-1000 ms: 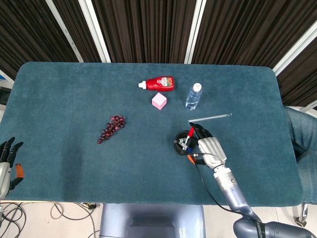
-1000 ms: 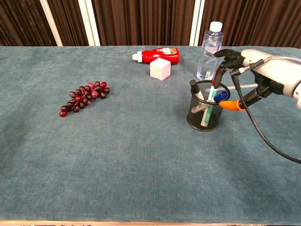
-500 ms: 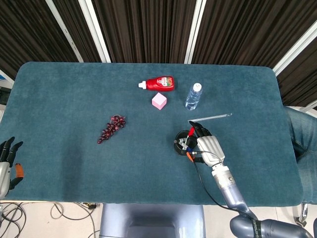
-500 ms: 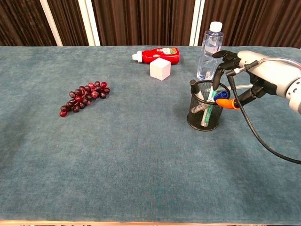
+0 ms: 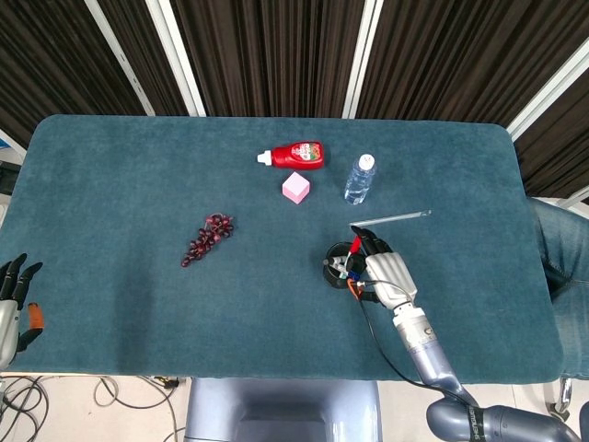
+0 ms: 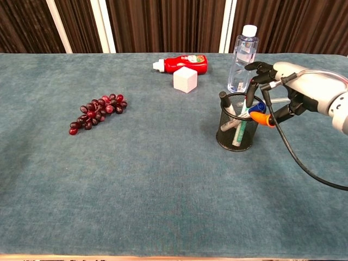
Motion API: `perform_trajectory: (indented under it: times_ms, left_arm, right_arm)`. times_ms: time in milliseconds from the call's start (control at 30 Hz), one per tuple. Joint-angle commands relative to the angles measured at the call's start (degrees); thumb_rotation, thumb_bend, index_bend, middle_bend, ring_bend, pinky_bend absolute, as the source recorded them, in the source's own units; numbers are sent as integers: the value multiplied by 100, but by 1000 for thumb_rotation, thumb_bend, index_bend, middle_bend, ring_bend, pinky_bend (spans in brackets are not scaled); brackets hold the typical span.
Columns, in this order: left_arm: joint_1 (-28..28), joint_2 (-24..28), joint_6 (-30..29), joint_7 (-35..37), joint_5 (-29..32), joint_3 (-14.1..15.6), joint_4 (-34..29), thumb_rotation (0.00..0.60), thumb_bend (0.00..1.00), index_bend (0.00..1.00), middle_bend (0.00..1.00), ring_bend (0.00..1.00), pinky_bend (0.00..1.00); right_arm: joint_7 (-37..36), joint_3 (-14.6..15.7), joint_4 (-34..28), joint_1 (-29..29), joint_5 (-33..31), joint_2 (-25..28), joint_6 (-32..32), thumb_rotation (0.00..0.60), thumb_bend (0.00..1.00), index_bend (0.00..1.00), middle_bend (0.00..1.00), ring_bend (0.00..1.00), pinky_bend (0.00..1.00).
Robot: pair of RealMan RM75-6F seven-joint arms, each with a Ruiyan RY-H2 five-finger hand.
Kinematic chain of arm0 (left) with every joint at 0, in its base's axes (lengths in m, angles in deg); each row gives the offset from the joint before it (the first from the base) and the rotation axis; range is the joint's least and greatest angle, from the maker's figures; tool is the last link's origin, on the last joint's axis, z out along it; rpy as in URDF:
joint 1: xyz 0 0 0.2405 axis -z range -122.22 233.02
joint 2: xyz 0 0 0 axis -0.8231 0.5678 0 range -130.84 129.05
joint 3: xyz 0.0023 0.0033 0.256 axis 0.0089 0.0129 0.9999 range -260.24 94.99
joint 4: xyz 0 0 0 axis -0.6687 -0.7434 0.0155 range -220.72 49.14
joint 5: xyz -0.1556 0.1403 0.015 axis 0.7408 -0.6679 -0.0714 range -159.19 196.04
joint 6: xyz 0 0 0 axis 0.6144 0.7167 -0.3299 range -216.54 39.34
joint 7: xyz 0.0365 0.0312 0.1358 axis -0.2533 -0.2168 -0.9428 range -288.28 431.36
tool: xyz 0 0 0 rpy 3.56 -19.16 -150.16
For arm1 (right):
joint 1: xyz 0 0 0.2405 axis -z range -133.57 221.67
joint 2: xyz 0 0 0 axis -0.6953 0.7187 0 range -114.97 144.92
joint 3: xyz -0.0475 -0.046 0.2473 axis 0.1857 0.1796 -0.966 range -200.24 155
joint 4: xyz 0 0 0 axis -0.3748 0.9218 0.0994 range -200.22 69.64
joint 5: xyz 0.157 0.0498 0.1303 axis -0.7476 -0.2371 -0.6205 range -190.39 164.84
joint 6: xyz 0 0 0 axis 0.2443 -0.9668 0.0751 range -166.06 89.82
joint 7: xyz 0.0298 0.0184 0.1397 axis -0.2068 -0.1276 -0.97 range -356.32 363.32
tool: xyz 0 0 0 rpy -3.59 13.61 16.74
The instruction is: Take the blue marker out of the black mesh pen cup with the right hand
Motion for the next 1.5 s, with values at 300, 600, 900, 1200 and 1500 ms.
perform_trajectory:
  times_ms: [300,600,900,1200,1500]
  left_arm:
    - [6,3,16,-9,17,0,-11,600,701,119,0,0,79]
    - [10,12,30,-7,35,-1,-28,600,701,119,0,0,79]
    - [12,20,40,-12,42,4,-40,600,701,119,0,0,79]
    - [16,25,53,-21,56,6,-48,600,701,119,0,0,79]
    - [16,42,91,-6,97,14,-91,600,700,119,0,0,80]
  right_arm:
    - [26,18,-6,-1,-49,21,-3,600,452,476,0,4,169]
    - [108,35,-72,-15,-182,95,80,600,433,384,0,0,170]
    - [124,33,-82,-32,-213,100,79,600,433,462,0,1,170]
    - [121,11,-81,-25,-244,136,38,600,451,536,0,3,170]
    - [195,-11,-214,-38,-259,255,19,600,479,580,0,4,170]
